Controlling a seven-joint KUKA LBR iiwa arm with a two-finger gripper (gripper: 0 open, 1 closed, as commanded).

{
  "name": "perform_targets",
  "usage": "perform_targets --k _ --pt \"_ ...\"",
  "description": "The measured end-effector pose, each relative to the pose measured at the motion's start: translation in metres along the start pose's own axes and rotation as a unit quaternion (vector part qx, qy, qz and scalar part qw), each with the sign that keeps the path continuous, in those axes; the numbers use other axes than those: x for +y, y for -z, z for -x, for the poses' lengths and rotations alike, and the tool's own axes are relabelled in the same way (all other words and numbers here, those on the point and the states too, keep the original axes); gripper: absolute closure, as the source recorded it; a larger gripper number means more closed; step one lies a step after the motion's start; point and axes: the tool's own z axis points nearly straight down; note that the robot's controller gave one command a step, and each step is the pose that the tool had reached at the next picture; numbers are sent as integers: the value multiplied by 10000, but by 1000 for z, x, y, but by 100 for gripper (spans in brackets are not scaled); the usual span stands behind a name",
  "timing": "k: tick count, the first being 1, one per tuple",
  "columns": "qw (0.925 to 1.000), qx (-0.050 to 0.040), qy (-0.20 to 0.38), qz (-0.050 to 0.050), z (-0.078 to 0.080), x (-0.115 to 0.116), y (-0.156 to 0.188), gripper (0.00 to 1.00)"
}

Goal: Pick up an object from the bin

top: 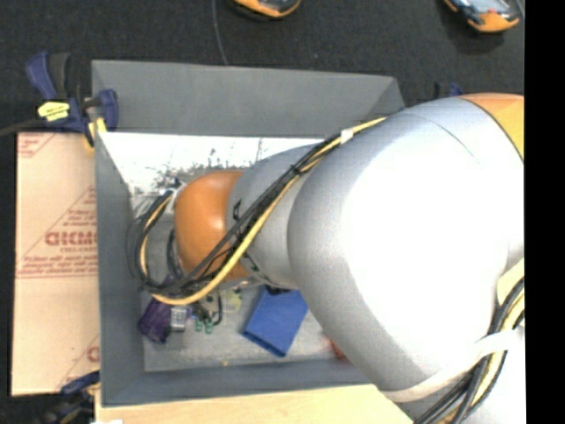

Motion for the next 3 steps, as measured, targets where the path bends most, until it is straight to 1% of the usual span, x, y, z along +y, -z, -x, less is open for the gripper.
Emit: perform_targets --k 1,2,3 --pt "9786 -15 2057 24 -32 -5 17 100" --pt "9786 -15 2058 24 -32 -5 17 100" --pt "9761 -1 2172 16 -28 -8 90 100"
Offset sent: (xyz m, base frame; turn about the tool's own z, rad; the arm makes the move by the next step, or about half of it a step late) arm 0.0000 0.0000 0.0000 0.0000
